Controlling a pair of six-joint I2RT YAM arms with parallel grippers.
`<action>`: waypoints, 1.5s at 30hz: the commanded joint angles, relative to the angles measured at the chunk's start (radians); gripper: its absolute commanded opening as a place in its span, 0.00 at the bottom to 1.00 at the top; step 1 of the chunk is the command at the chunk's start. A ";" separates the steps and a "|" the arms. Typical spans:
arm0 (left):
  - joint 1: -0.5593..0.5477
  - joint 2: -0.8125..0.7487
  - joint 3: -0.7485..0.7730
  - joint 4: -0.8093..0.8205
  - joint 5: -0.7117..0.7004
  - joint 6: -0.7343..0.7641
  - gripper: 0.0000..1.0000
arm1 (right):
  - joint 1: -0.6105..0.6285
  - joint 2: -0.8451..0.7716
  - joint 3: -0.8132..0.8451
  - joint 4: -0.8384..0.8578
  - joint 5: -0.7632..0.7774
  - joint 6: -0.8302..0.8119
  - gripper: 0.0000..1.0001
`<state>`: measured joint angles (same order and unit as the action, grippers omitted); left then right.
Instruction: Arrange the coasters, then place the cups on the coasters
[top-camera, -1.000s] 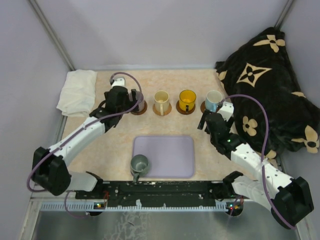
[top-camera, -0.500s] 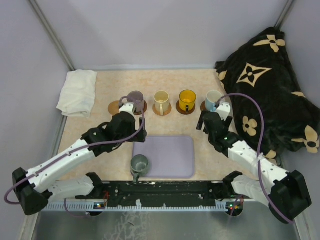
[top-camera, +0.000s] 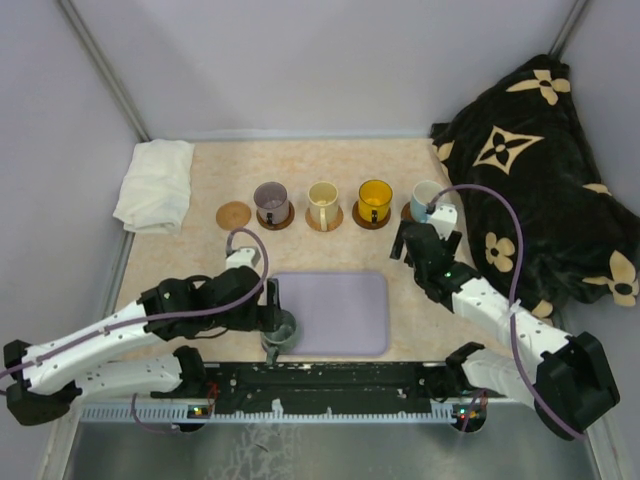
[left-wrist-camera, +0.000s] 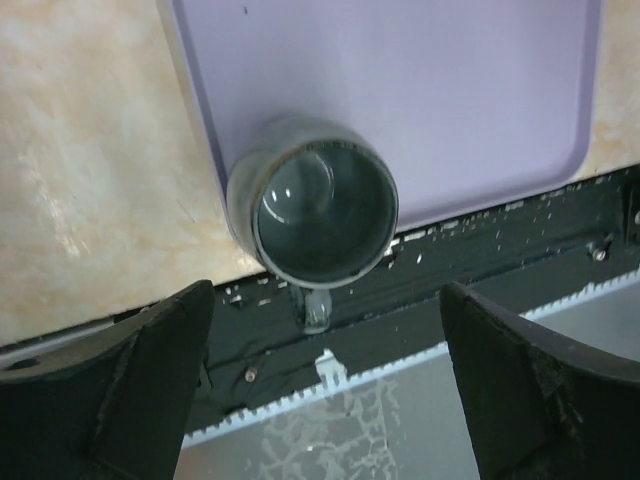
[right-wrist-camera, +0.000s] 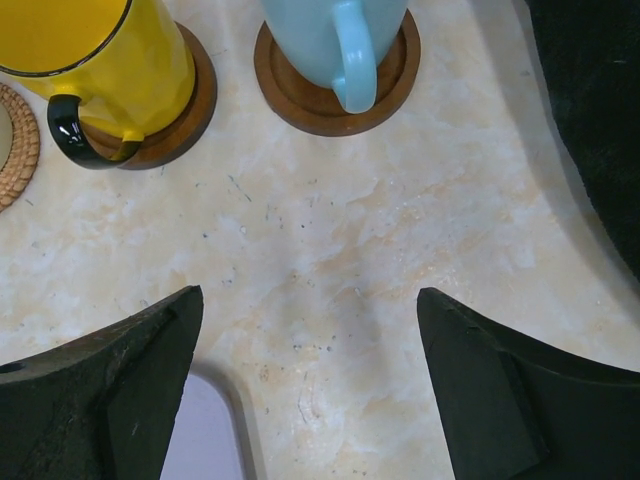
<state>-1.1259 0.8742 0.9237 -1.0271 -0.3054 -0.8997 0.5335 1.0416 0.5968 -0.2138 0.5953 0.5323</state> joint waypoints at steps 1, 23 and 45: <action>-0.094 0.000 -0.040 -0.046 0.033 -0.117 0.99 | -0.006 0.004 0.046 0.052 -0.018 -0.002 0.88; -0.310 0.105 -0.198 0.044 -0.065 -0.268 0.67 | -0.004 -0.055 0.018 0.033 0.003 -0.030 0.86; -0.310 0.191 -0.239 0.093 -0.034 -0.280 0.29 | -0.005 -0.068 0.000 0.029 0.009 -0.013 0.86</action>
<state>-1.4311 1.0660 0.7040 -0.9424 -0.3546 -1.1549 0.5335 0.9974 0.5964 -0.2092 0.5785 0.5167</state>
